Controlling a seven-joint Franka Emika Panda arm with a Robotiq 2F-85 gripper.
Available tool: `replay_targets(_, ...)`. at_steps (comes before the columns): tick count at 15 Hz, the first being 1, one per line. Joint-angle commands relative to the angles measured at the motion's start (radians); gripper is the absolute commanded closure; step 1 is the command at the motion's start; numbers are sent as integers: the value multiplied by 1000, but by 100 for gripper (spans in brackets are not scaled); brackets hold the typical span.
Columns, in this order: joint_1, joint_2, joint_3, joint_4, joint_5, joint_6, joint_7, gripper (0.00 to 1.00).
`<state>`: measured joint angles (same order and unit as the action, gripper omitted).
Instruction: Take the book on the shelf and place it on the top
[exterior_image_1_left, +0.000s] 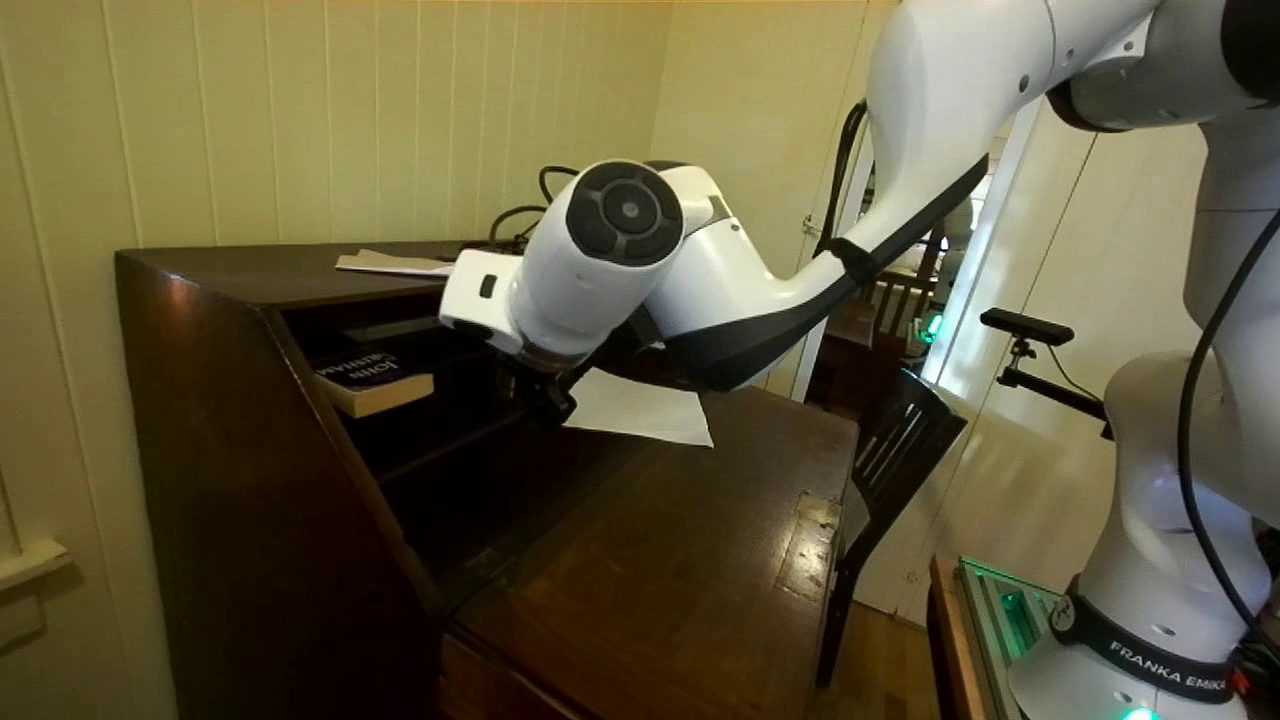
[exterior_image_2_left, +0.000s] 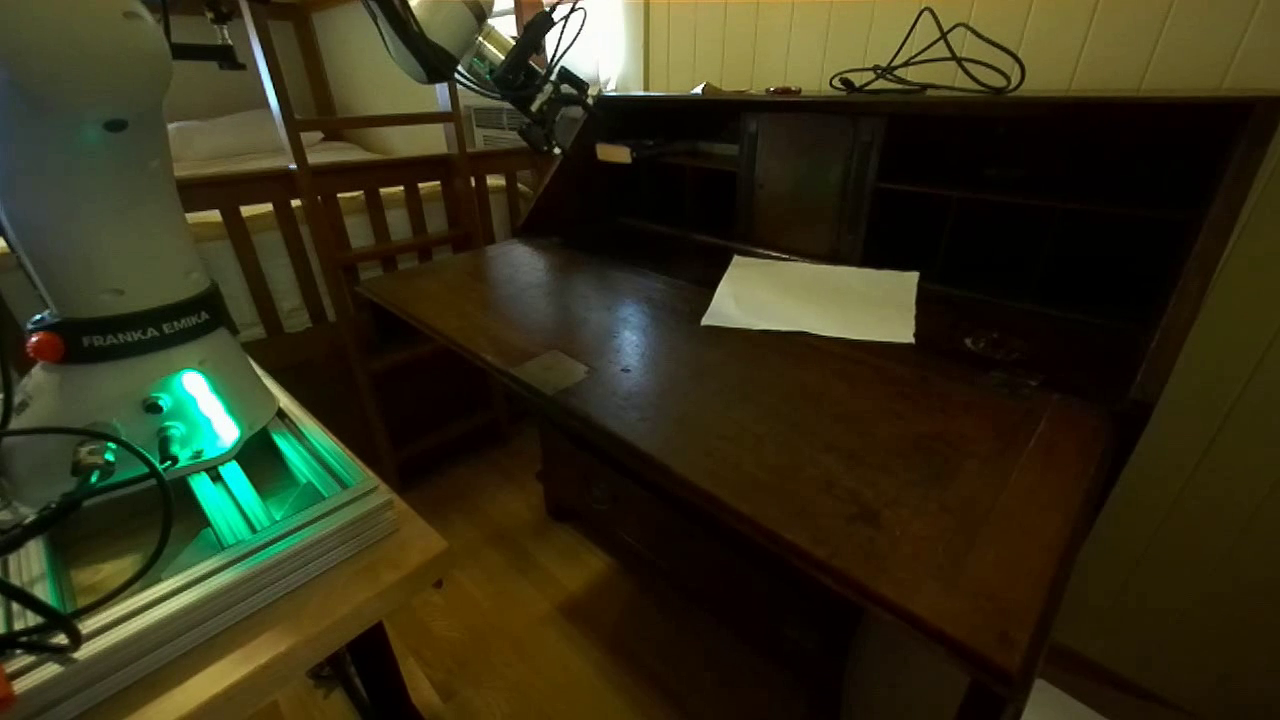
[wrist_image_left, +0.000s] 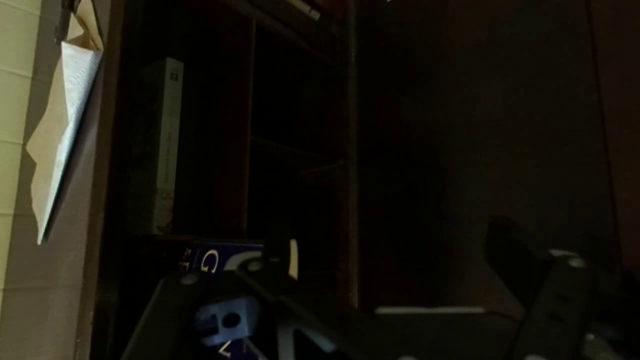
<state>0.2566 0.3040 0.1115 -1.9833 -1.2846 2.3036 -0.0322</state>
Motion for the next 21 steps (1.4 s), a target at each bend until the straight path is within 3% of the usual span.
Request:
replay_targets(1,27,57,29,42,-9,-201,20,0)
replay_targets(3,26,82,41,66,-40,-230,9,0)
replay_targets(6,8,86,44,66,-107,-150,36,0)
replay_targets(7,-8,78,46,56,-110,-103,35,0)
replay_targets(8,4,74,54,52,-66,-163,12,0)
replay_targets(11,0,74,54,52,-68,-155,12,0)
replay_targets(12,30,75,36,48,-205,-160,117,0)
replay_targets(16,38,77,41,-3,-478,-162,369,0)
replay_targets(21,14,78,64,-93,-653,-199,662,0)
